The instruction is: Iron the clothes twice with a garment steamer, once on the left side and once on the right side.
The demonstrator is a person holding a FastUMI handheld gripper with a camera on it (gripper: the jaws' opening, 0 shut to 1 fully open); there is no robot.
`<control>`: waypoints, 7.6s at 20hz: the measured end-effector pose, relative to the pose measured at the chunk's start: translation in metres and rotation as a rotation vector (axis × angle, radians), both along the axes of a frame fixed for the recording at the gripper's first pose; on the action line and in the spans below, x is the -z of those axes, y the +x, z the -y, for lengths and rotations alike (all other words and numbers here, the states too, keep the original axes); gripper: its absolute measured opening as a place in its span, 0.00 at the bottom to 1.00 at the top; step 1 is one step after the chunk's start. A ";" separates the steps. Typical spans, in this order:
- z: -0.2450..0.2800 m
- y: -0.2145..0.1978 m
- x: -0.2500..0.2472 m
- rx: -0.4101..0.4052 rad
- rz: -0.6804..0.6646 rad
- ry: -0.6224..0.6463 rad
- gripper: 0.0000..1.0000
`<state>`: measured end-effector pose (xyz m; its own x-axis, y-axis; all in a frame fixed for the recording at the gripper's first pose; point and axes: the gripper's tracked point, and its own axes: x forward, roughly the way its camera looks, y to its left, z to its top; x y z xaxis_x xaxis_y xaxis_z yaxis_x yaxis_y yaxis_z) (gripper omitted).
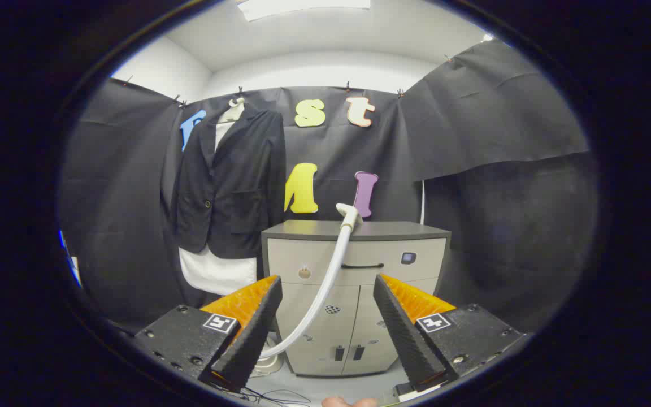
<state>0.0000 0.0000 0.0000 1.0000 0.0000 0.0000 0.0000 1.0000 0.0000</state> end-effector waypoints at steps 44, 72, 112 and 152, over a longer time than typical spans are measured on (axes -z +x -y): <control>0.017 0.233 -0.099 0.124 -0.121 0.045 1.00; 0.059 0.402 -0.033 0.083 -0.538 0.135 0.39; -0.272 0.269 -0.318 0.037 0.398 -0.020 0.31; -0.310 0.274 -0.107 0.162 0.007 -0.248 0.31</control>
